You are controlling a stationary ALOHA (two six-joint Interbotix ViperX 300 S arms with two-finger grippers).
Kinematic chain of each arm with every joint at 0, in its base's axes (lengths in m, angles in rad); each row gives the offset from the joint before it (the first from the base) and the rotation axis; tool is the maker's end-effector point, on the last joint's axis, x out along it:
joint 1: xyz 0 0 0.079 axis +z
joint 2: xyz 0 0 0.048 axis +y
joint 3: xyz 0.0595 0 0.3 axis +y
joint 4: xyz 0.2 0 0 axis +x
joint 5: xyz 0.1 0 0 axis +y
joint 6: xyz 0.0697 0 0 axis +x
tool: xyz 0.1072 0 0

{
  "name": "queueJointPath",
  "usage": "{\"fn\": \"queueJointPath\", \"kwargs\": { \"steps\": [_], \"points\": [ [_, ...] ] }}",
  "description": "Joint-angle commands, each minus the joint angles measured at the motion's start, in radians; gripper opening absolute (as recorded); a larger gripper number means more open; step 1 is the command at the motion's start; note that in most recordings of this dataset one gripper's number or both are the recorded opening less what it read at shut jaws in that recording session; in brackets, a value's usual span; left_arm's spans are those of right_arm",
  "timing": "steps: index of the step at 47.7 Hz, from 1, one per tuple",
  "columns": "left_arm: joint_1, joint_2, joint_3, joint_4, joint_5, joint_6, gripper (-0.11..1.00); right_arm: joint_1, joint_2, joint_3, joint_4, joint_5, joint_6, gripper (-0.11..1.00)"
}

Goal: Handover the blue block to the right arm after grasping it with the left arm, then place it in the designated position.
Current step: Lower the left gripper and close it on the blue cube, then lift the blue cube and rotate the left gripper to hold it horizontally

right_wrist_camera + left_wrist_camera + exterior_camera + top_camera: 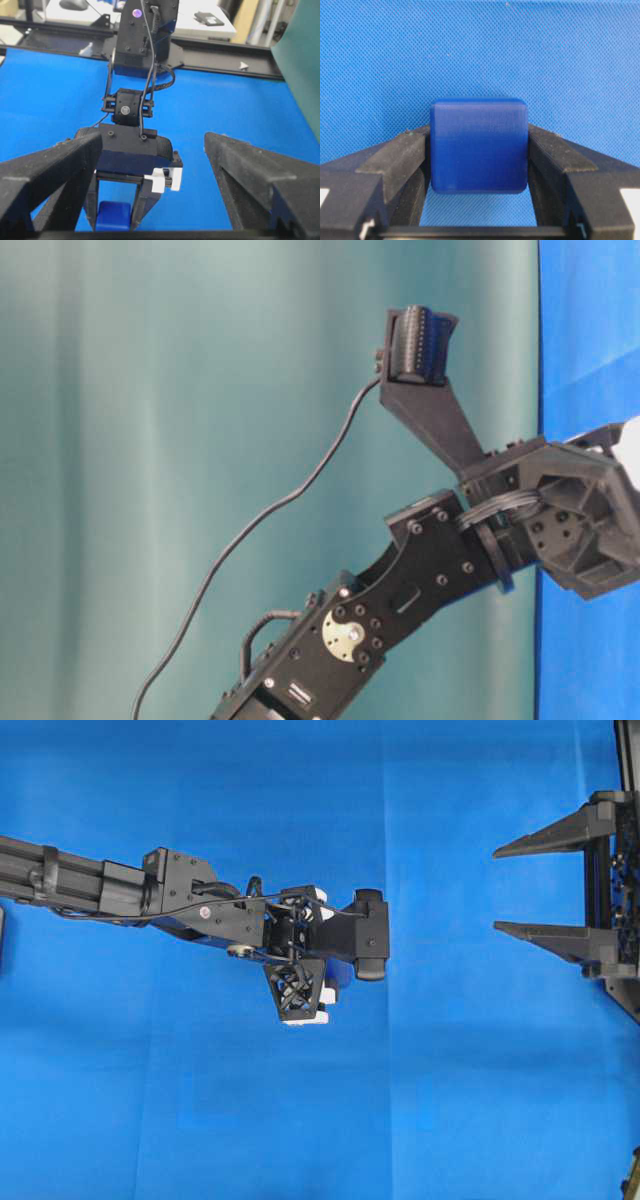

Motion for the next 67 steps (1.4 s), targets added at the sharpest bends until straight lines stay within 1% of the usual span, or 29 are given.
{"fn": "queueJointPath", "kwargs": {
  "steps": [1,24,34,41,47,52,61,67],
  "points": [
    [0.002,-0.055,-0.015,0.002,0.003,-0.002,0.49,0.000,0.005,-0.026,-0.002,-0.005,0.000,0.96],
    [-0.035,-0.222,-0.081,0.003,0.176,0.000,0.49,-0.002,0.005,-0.026,-0.002,-0.003,0.002,0.96],
    [-0.040,-0.293,-0.120,0.003,0.247,0.003,0.49,0.000,0.005,-0.028,0.000,-0.005,0.002,0.96],
    [-0.038,-0.302,-0.166,0.003,0.339,0.006,0.49,-0.002,0.005,-0.028,0.002,-0.003,0.002,0.96],
    [-0.041,-0.304,-0.224,0.003,0.419,0.008,0.49,0.000,0.005,-0.028,0.002,-0.003,0.002,0.96],
    [-0.044,-0.307,-0.264,0.011,0.454,0.014,0.49,-0.002,0.005,-0.028,0.002,-0.003,0.002,0.96],
    [-0.044,-0.318,-0.322,0.012,0.506,0.054,0.49,0.002,0.005,-0.028,0.002,0.005,0.003,0.96],
    [-0.044,-0.324,-0.350,0.012,0.531,0.060,0.49,0.002,0.002,-0.032,0.005,0.021,0.005,0.96]
  ]
}}
